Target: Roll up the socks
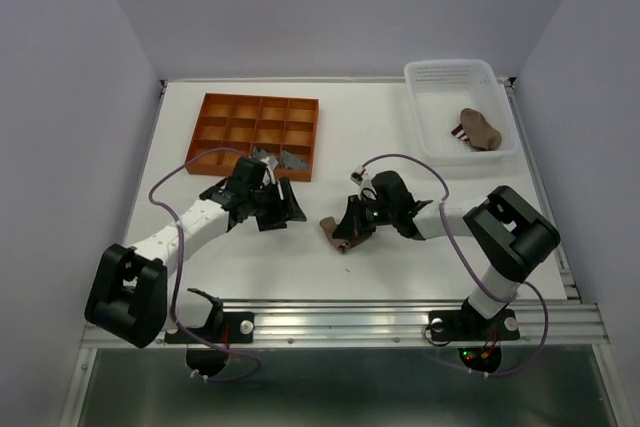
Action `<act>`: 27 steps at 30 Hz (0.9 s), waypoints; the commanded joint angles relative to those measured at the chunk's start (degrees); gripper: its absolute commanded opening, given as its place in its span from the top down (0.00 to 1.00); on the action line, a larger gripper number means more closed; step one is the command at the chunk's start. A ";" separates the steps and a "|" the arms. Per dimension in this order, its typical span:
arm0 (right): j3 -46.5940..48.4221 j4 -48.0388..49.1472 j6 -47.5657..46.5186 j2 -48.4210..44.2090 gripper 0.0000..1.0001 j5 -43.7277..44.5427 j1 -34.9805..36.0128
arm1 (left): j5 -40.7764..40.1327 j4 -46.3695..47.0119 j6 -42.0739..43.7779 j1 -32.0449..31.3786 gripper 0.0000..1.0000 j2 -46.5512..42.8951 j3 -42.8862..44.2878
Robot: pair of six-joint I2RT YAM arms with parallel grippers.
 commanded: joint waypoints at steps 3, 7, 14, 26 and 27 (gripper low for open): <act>-2.48 12.92 5.70 1.66 0.99 -8.04 -2.46 | 1.66 7.87 -2.61 -5.69 0.30 4.85 1.48; -3.19 13.89 5.88 3.16 0.99 -9.36 -2.99 | 1.31 10.17 -2.97 -7.46 0.30 9.24 3.50; -3.72 14.33 5.62 5.35 0.98 -10.76 -4.58 | 1.92 13.95 -3.23 -8.86 0.31 15.05 6.75; -3.98 14.94 5.80 7.73 0.96 -11.21 -6.86 | 2.80 14.83 -2.44 -10.89 0.36 19.09 7.81; -3.89 14.94 5.62 7.99 0.96 -11.38 -6.86 | 3.06 14.83 -2.35 -10.97 0.38 19.44 7.81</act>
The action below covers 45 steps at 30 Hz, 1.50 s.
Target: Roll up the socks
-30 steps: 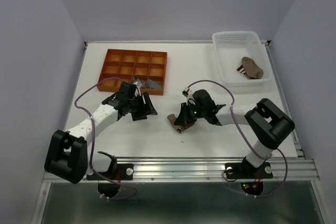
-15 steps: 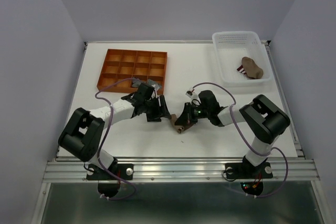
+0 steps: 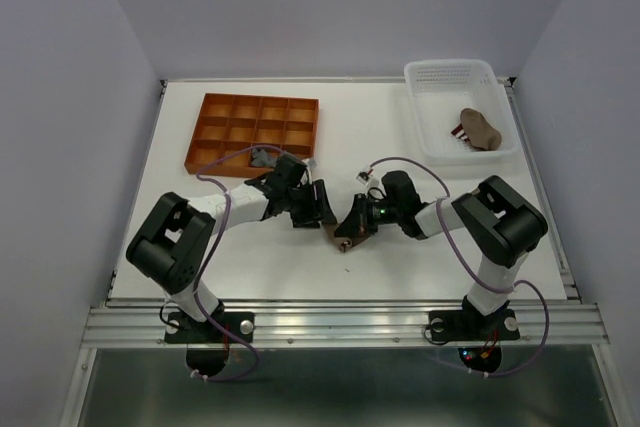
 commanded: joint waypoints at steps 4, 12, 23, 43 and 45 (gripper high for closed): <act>-0.55 2.27 -0.94 2.27 0.96 -0.92 -1.09 | 1.49 3.18 0.97 -0.92 0.51 1.48 1.98; -0.55 2.18 -1.55 2.18 0.93 -2.59 -1.09 | 1.23 3.71 1.50 -2.33 0.56 5.18 5.49; 3.23 -8.18 -9.80 -2.12 0.67 -1.02 -1.09 | -3.60 -1.90 1.59 -2.85 1.00 5.27 7.42; 8.76 -31.92 -32.22 -21.64 0.52 35.55 17.53 | -9.14 -14.48 0.79 -4.96 1.00 4.74 12.26; 9.29 -31.92 -32.84 -20.76 0.53 38.45 18.68 | -9.40 -15.09 0.79 -5.14 1.00 4.83 12.70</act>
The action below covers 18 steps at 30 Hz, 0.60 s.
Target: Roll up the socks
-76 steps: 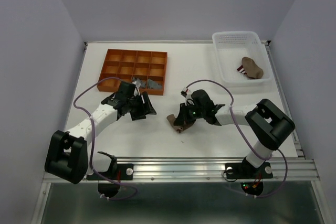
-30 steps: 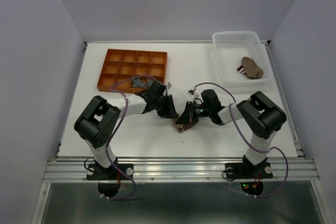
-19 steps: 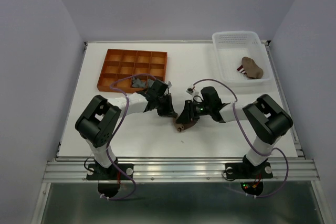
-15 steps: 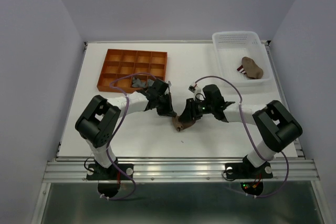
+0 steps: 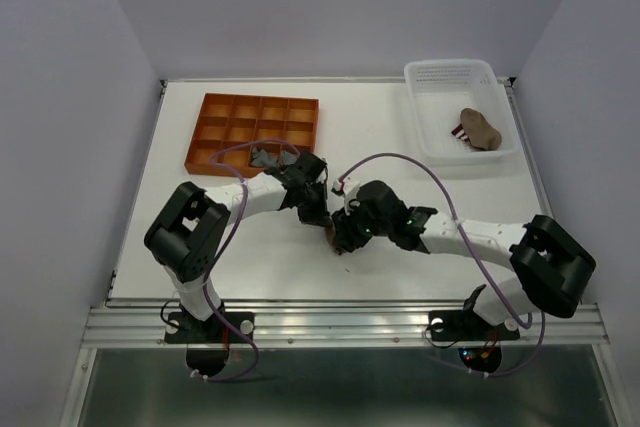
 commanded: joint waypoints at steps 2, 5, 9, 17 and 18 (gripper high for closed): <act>4.12 -0.23 -4.39 0.20 0.53 9.54 2.94 | -1.65 -3.34 -0.10 -0.68 1.00 -1.38 2.69; 5.17 -2.42 -5.44 0.99 0.53 12.17 5.41 | -1.91 -3.95 -0.36 -0.94 1.00 -1.20 3.13; 6.49 -3.74 -5.88 2.49 0.53 16.57 8.04 | -2.44 -4.65 -0.45 -1.03 1.00 -0.94 3.48; 8.43 -4.89 -5.18 6.44 0.53 22.19 12.36 | -2.53 -5.71 -0.37 -1.03 1.00 -0.24 4.10; 8.52 -4.97 -5.09 6.88 0.53 22.90 12.88 | -2.53 -5.71 -0.28 -1.03 1.00 -0.24 4.10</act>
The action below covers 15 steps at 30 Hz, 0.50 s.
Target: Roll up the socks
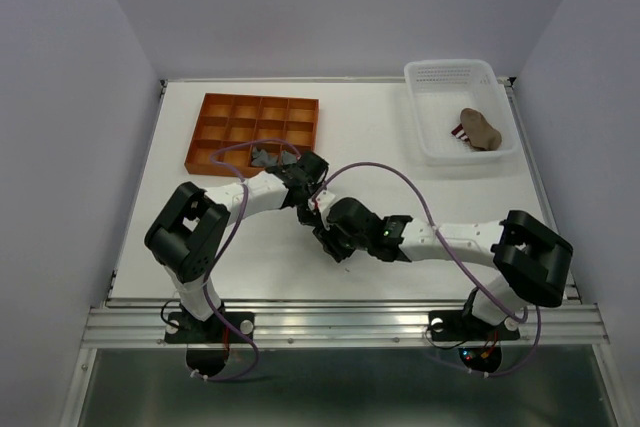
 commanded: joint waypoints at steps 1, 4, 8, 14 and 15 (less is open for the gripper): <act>2.94 -0.56 -0.61 1.90 0.53 5.20 1.52 | -1.09 -1.71 0.16 -0.38 1.00 -0.26 2.63; 3.91 -1.53 -0.52 3.83 0.53 5.99 2.04 | -0.91 -2.06 0.42 -0.46 1.00 0.18 2.98; 5.14 -1.97 -0.79 4.80 0.53 7.92 2.66 | -0.56 -1.98 0.69 -0.47 1.00 0.80 3.07; 6.64 -3.72 -0.79 6.38 0.55 9.68 3.19 | -1.00 -2.59 0.60 -0.47 1.00 0.53 3.16; 6.64 -3.90 -0.70 6.73 0.56 9.77 3.19 | -1.09 -2.68 0.51 -0.47 1.00 0.62 3.33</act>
